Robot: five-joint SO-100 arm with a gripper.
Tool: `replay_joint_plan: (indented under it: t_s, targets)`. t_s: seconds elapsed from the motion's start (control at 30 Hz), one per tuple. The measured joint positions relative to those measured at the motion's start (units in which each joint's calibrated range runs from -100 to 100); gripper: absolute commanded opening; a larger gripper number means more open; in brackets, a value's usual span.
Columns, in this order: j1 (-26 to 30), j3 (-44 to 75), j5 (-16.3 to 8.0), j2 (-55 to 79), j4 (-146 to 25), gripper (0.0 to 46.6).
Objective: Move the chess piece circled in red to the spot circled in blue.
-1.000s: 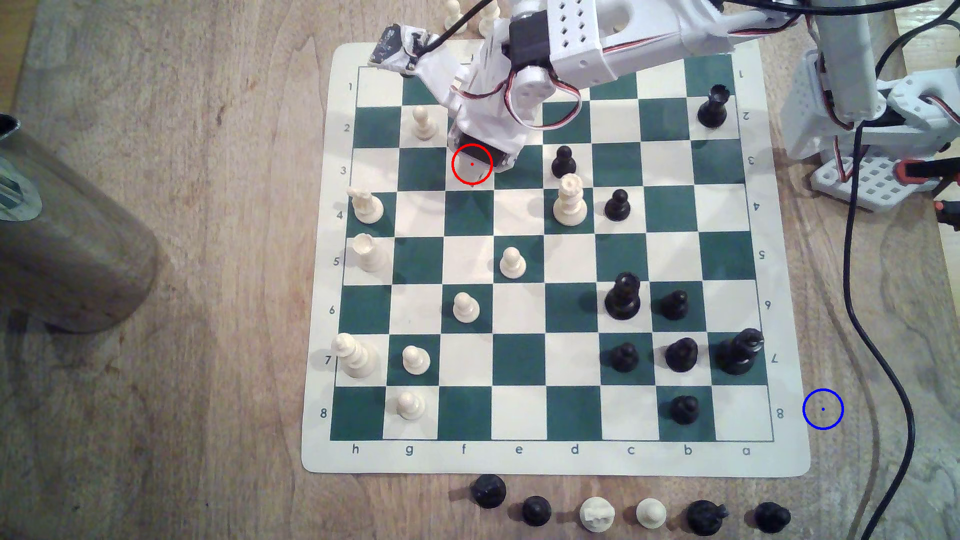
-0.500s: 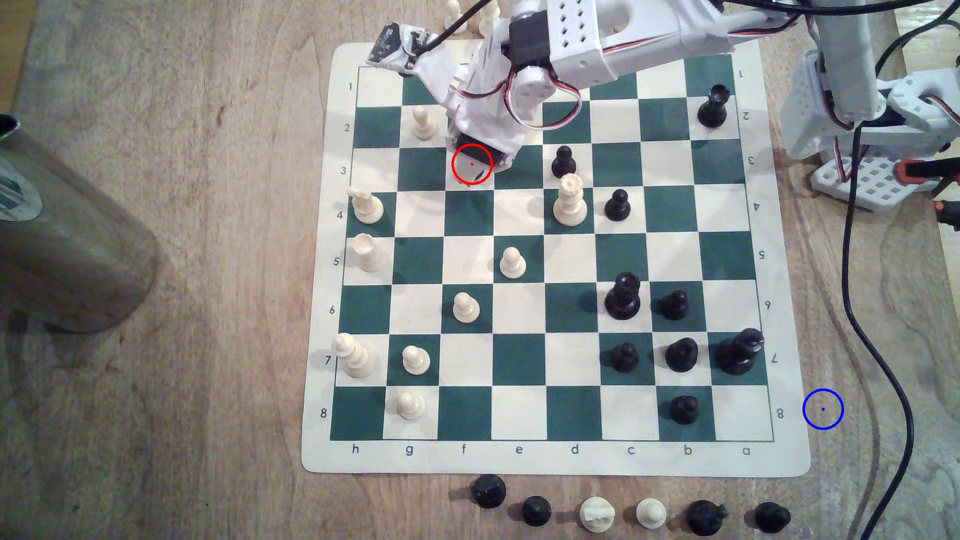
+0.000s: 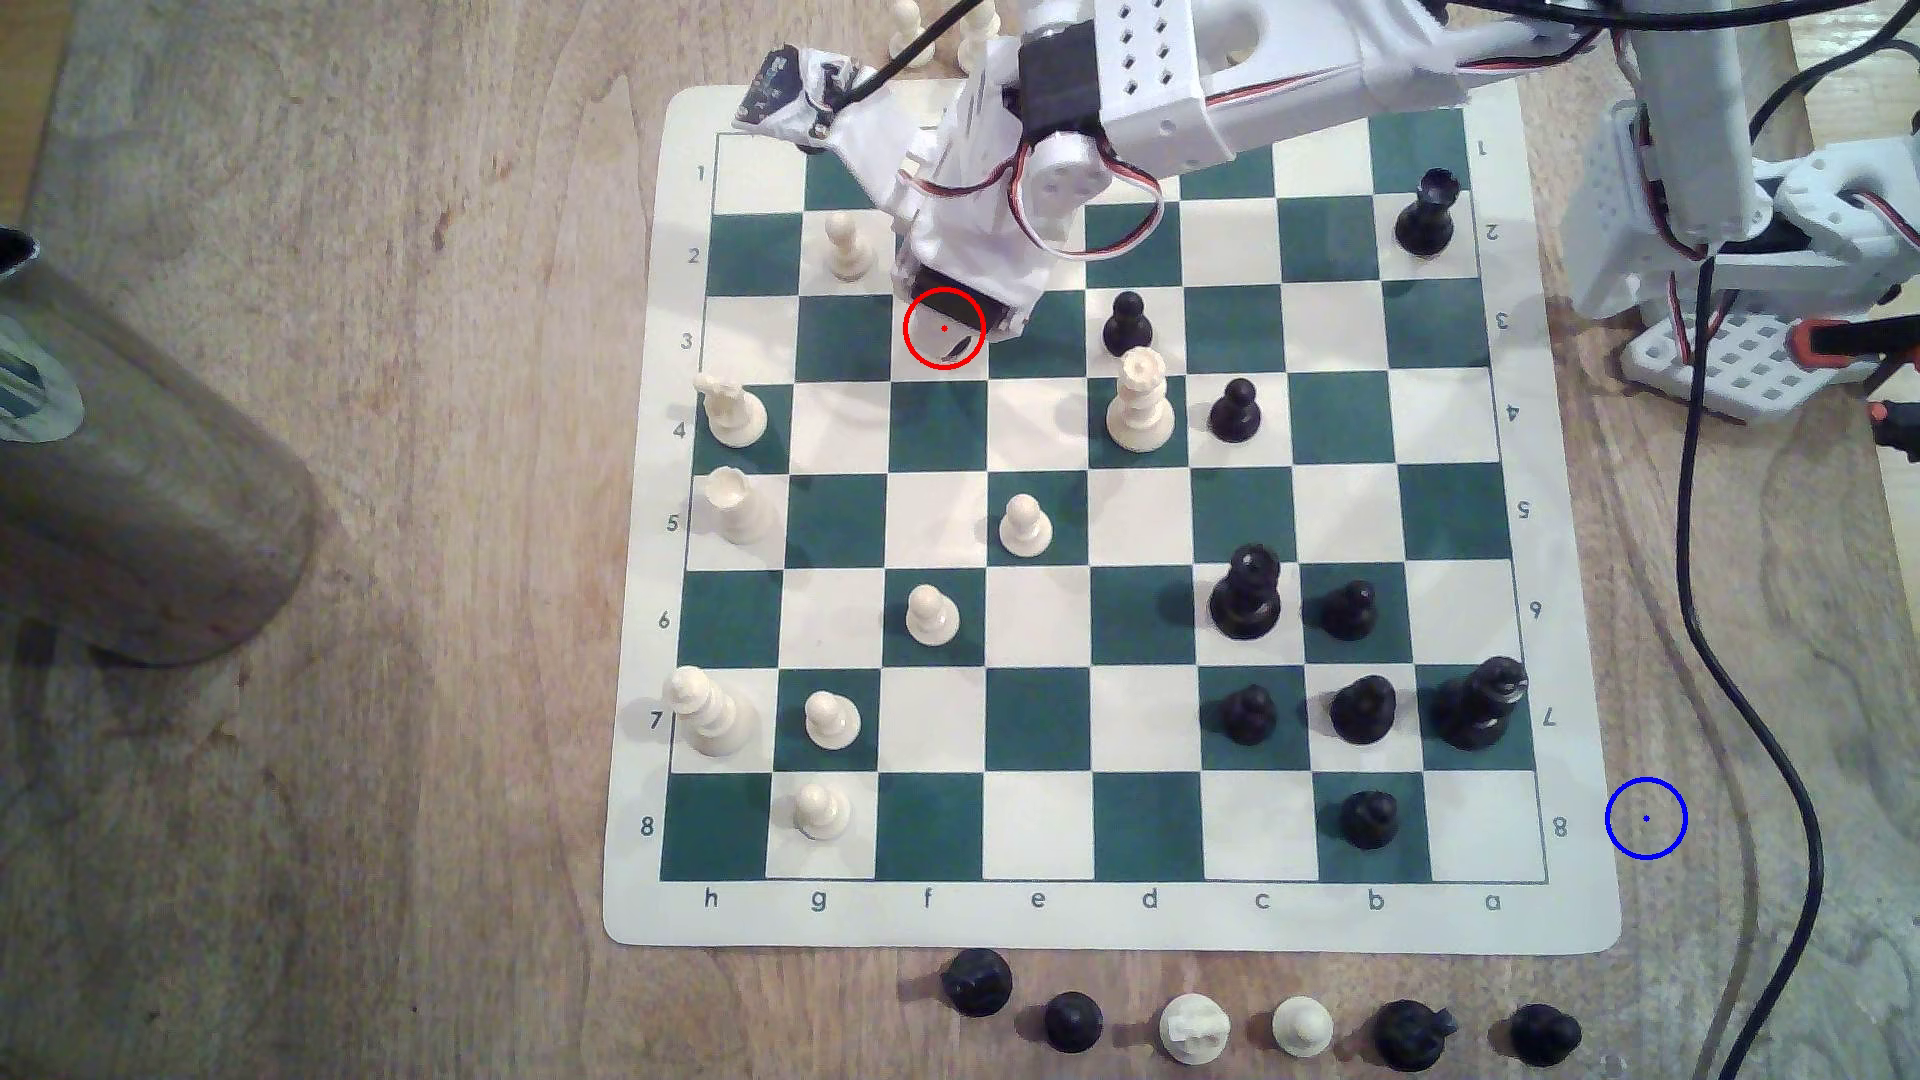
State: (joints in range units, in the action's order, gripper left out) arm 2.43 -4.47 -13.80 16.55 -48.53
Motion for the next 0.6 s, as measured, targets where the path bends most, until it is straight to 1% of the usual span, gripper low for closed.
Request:
replay_joint_plan:
  t_s: [0.03,0.2,0.27,0.3,0.4,0.43,0.57,0.6]
  targets:
    - [0.0,0.0,-0.1,-0.3,0.0,0.4]
    - [0.0,-0.5,-0.1,-5.6,-1.0,0.4]
    - [0.0,-3.3,-0.3,-10.0,-2.6,0.4]
    - [0.0,-4.7,-0.3,-14.2,-4.6,0.4]
    - [0.7,-6.1,-0.3,-21.5,-8.6,0.4]
    - [1.7,-8.1,-0.3,-27.0,-12.6,0.4]
    - [4.9,-12.7,-0.8,-37.7,-18.6,0.4]
    - [7.2,-15.3,-1.2,-43.0,-21.2,0.4]
